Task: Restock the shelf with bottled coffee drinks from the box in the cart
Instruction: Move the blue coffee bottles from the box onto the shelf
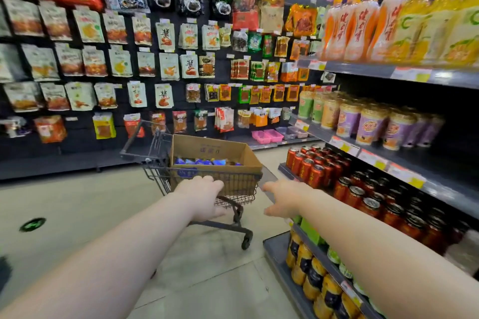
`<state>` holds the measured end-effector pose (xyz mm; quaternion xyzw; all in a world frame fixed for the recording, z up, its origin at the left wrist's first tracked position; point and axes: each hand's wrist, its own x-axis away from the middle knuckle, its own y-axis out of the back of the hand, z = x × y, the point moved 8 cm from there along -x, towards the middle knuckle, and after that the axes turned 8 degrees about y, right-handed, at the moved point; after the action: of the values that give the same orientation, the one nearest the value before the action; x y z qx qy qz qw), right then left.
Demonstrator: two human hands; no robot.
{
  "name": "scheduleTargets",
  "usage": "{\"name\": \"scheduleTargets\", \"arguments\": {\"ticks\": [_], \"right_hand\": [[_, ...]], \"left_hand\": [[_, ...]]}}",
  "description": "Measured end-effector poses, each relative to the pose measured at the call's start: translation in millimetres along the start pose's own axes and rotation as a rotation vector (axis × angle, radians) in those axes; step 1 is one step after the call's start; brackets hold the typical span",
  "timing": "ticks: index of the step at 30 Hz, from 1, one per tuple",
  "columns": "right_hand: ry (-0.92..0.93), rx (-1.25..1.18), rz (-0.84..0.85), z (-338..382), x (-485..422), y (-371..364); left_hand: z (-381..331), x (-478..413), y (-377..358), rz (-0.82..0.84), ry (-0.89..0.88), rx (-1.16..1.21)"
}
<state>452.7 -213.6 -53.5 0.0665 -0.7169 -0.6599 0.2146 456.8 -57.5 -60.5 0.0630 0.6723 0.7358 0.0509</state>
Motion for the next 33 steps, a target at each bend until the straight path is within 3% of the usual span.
{"name": "scheduleTargets", "arguments": {"ticks": [6,18,27,33], "right_hand": [[0.074,-0.013,-0.021,2.3,-97.6,1.4],[0.001,-0.126,-0.012,-12.1,-288.1,9.9],[-0.072,-0.182,0.052,-66.8,-387.2,-4.8],[-0.008,-0.125,0.082,-101.3,-483.4,-1.4]], "left_hand": [[47.4,-77.6,-21.8,0.004,0.054,0.005],[145.0,-254.2,-50.0,0.018,-0.001,0.03],[150.1,-361.1,-91.1,0.103,-0.056,0.082],[171.6,-436.2,-116.1,0.142,0.036,0.082]]}}
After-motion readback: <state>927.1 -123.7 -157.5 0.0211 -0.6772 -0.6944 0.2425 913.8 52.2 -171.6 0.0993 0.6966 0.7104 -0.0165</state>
